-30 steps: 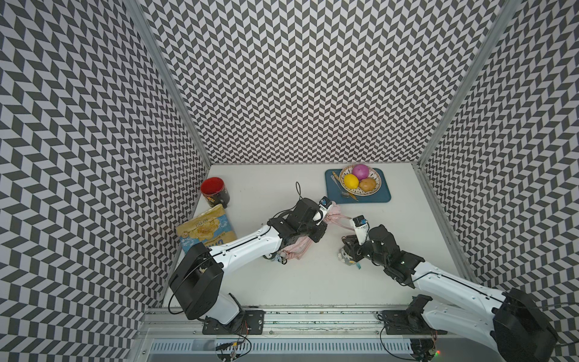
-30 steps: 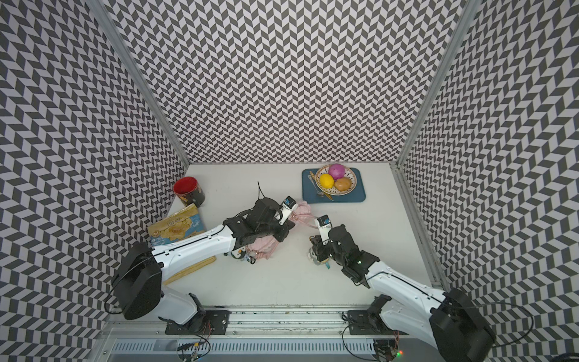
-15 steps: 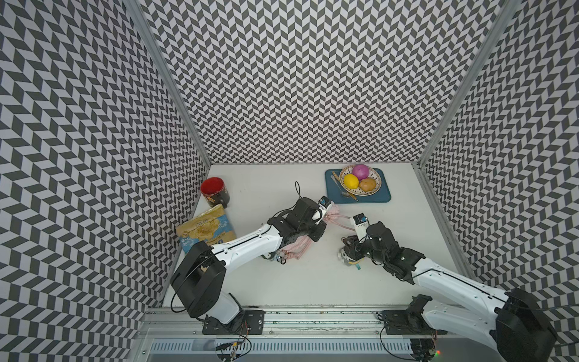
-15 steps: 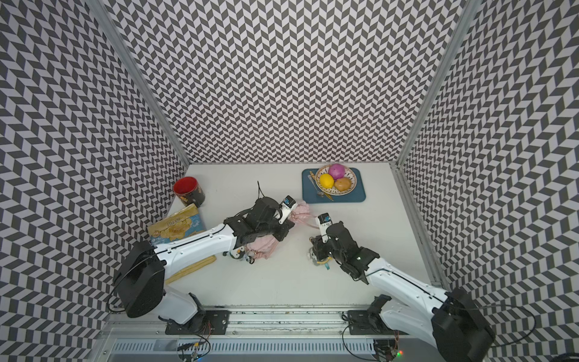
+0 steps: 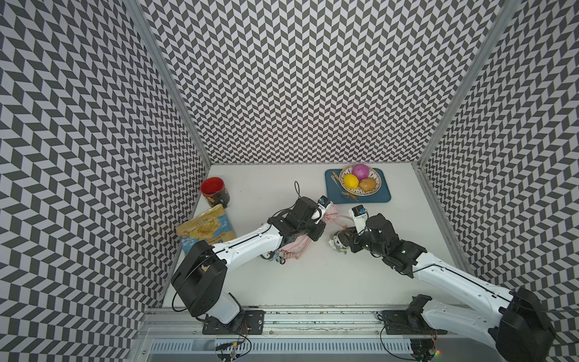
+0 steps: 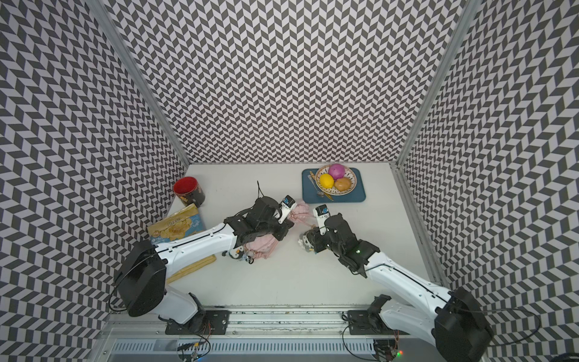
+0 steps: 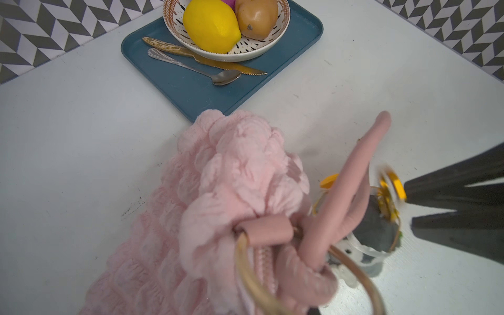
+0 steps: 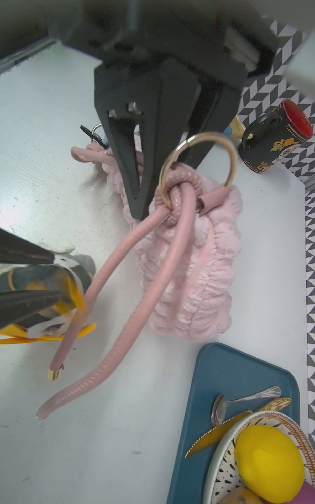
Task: Remove the decoration from the bag
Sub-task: Place the decoration item at the center of the board.
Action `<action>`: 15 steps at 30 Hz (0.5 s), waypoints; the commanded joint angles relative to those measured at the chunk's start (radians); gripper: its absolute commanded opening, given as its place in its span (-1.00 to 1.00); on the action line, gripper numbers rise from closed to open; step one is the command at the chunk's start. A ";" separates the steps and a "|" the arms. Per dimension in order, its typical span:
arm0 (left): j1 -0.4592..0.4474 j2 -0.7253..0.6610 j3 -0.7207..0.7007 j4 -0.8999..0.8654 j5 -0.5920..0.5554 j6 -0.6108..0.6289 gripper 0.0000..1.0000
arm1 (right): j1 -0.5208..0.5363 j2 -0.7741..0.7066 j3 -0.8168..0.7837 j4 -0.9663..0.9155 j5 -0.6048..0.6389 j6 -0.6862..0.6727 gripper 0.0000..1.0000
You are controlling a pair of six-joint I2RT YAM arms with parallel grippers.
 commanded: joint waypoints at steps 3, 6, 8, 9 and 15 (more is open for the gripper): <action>0.015 0.006 0.018 0.025 0.016 -0.005 -1.00 | -0.007 0.037 0.084 -0.057 0.005 -0.039 -0.59; 0.015 0.003 0.019 0.031 0.043 -0.012 -1.00 | -0.008 0.068 0.101 -0.049 0.002 -0.038 -0.58; 0.015 -0.004 0.017 0.041 0.078 -0.018 -1.00 | -0.010 0.100 0.100 -0.038 -0.014 -0.041 -0.58; 0.014 -0.007 0.013 0.046 0.084 -0.020 -1.00 | -0.010 0.114 0.105 -0.040 -0.033 -0.048 -0.58; 0.025 -0.008 0.013 0.047 0.085 -0.030 -1.00 | -0.011 0.063 0.076 0.006 -0.021 -0.049 -0.56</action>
